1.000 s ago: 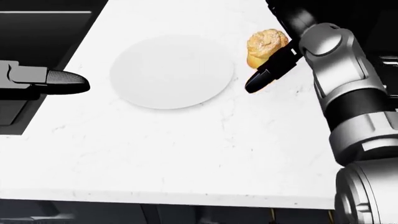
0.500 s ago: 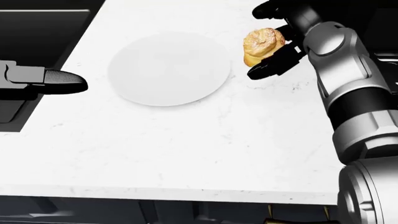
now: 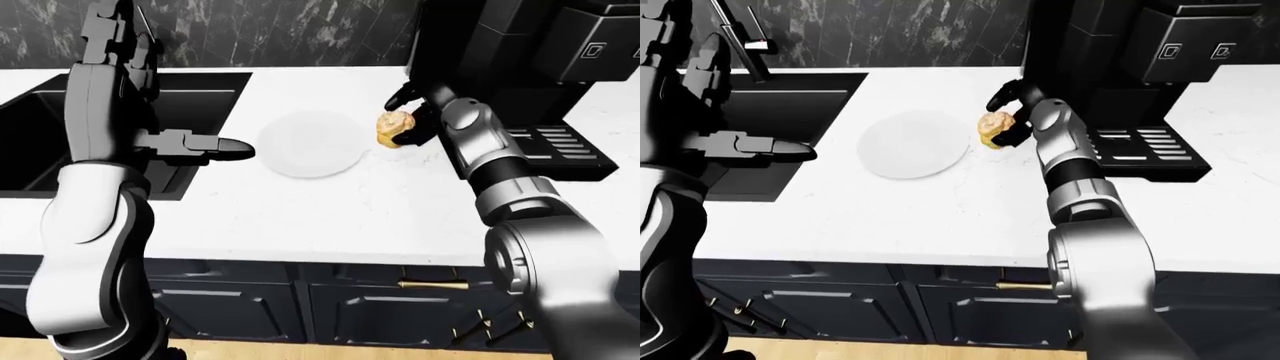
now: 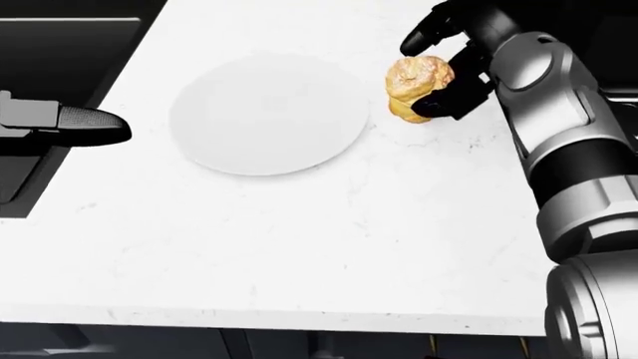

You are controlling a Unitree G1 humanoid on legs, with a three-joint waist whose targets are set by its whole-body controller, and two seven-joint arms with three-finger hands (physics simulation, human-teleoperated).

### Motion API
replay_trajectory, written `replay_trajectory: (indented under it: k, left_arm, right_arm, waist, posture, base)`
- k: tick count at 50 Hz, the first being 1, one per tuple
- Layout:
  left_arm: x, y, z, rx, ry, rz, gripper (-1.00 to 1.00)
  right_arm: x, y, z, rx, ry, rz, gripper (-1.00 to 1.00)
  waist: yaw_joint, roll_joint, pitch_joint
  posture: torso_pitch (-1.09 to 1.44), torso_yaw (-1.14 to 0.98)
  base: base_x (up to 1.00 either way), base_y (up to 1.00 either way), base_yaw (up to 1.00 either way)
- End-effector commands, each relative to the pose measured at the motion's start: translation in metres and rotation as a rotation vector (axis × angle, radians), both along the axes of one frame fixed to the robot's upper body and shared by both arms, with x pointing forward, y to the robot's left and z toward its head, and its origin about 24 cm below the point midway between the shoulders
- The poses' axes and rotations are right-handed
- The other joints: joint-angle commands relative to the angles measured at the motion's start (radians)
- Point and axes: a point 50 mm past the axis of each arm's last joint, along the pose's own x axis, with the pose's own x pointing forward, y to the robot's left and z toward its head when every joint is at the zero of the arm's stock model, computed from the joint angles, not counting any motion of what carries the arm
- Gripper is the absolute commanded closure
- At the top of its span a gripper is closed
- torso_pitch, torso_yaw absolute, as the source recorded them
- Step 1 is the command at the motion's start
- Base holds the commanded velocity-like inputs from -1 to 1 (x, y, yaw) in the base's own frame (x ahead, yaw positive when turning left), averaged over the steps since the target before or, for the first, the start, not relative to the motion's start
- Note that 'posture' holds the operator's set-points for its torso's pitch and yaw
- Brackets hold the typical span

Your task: Place the pastries on the plates.

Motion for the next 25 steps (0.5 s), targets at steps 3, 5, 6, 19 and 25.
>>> replay_trajectory:
  k: [3,5,6,19,25]
  left_arm:
    - [-0.006,0.000,0.012,0.010,-0.075,0.006,-1.00]
    - [-0.007,0.001,0.011,0.007,-0.075,0.007,-1.00]
    - [-0.007,0.001,0.011,0.008,-0.075,0.008,-1.00]
    - [-0.011,0.002,0.012,0.008,-0.077,0.009,-1.00]
    - [-0.011,0.002,0.013,0.008,-0.078,0.009,-1.00]
  right_arm:
    - [0.001,0.003,0.029,-0.020,-0.100,0.017,0.26]
    - [0.001,0.003,0.031,-0.020,-0.111,0.014,0.31]
    - [0.001,0.004,0.033,-0.020,-0.119,0.015,0.33]
    - [0.000,0.007,0.052,-0.011,-0.181,0.024,0.56]
    - [-0.001,0.010,0.062,-0.014,-0.213,0.031,0.69]
  waist:
    - [0.000,0.000,-0.028]
    - [0.000,0.000,-0.028]
    - [0.000,0.000,-0.027]
    - [0.000,0.002,-0.022]
    - [-0.001,0.003,-0.020]
  posture:
    - [0.00,0.00]
    - [0.00,0.00]
    - [0.00,0.00]
    - [0.00,0.00]
    - [0.00,0.00]
  base:
    - [0.00,0.00,0.00]
    - [0.00,0.00,0.00]
    - [0.00,0.00,0.00]
    - [0.00,0.00,0.00]
    - [0.00,0.00,0.00]
